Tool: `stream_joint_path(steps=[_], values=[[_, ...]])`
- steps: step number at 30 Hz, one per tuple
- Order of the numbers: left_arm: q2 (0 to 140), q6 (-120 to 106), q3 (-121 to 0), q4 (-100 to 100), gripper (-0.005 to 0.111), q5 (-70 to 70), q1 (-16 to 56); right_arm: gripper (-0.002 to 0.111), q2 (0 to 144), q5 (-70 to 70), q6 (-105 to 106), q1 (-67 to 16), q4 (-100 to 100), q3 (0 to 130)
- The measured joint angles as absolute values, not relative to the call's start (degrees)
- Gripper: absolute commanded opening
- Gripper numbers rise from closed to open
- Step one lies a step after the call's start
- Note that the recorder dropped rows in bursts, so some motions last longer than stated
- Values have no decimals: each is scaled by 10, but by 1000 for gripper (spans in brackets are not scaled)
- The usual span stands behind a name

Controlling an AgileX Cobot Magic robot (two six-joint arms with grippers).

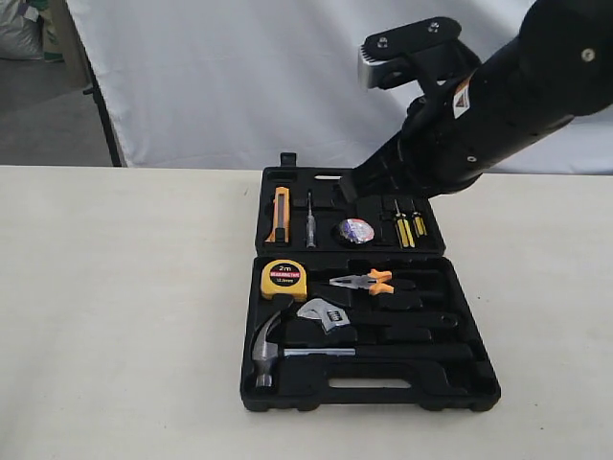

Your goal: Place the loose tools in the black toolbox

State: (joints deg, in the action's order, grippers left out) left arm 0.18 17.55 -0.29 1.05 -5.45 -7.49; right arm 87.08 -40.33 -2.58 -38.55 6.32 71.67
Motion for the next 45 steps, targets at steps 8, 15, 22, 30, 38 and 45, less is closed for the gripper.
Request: stream_joint_path(steps=[8, 15, 22, 30, 38, 45], values=[[2, 175, -3, 11, 1, -54, -75, -1, 812, -383, -27, -386, 31, 689], [2, 175, -3, 11, 1, -54, -75, -1, 753, -365, -27, -386, -10, 676], [2, 175, -3, 11, 1, -54, -75, -1, 674, -307, -27, -387, -56, 581], [2, 175, -3, 11, 1, -54, -75, -1, 580, -254, -27, -424, -68, 435], [2, 175, -3, 11, 1, -54, -75, -1, 473, -175, -27, -463, -88, 267], [2, 175, -3, 11, 1, -54, -75, -1, 353, -124, -37, -466, -107, 148]])
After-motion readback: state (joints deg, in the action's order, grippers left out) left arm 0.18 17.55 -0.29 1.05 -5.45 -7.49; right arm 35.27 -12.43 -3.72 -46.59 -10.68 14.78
